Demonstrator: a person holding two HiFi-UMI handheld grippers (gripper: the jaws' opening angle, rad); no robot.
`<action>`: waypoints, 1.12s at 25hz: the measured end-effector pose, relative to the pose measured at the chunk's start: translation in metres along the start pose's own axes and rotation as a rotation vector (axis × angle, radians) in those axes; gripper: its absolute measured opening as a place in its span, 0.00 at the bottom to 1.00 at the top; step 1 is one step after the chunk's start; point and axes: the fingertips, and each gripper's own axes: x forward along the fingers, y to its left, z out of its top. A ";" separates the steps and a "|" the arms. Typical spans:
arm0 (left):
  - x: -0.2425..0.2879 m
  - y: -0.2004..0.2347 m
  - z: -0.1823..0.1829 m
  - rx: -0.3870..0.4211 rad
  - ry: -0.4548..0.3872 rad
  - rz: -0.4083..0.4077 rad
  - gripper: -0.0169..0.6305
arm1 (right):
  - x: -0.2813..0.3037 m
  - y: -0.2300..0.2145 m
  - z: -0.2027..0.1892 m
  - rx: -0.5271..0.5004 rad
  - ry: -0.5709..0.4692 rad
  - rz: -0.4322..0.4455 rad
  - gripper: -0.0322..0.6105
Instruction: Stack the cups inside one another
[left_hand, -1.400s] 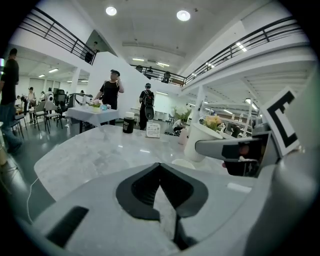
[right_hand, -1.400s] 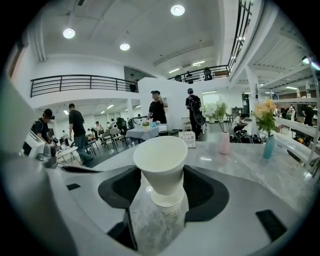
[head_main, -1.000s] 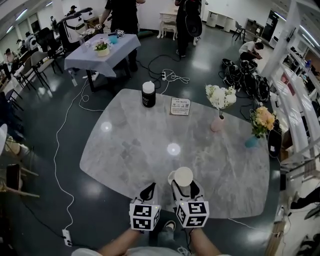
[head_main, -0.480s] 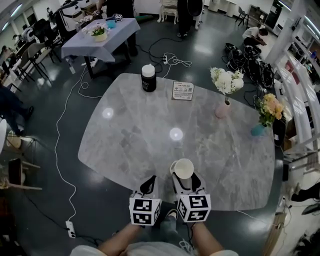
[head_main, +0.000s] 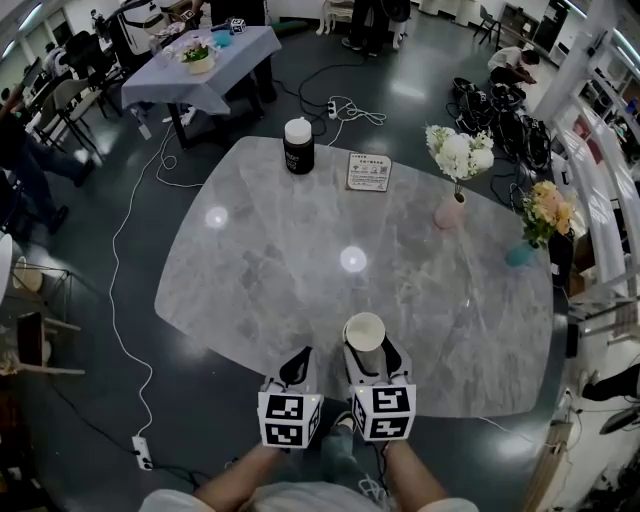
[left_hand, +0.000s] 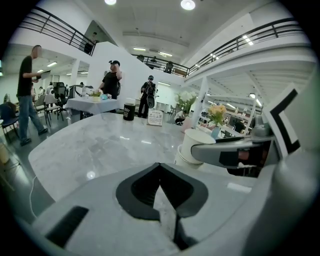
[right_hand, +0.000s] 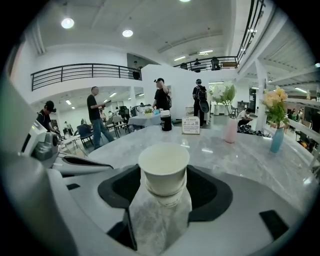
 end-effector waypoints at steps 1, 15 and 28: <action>0.000 0.000 -0.001 -0.001 0.002 -0.001 0.02 | 0.000 0.000 -0.002 0.005 0.004 0.002 0.43; -0.005 -0.005 -0.005 -0.004 0.002 -0.007 0.02 | -0.017 -0.006 0.001 0.043 -0.037 -0.035 0.45; -0.027 -0.015 0.011 0.013 -0.053 -0.004 0.02 | -0.056 -0.021 0.025 0.063 -0.150 -0.097 0.31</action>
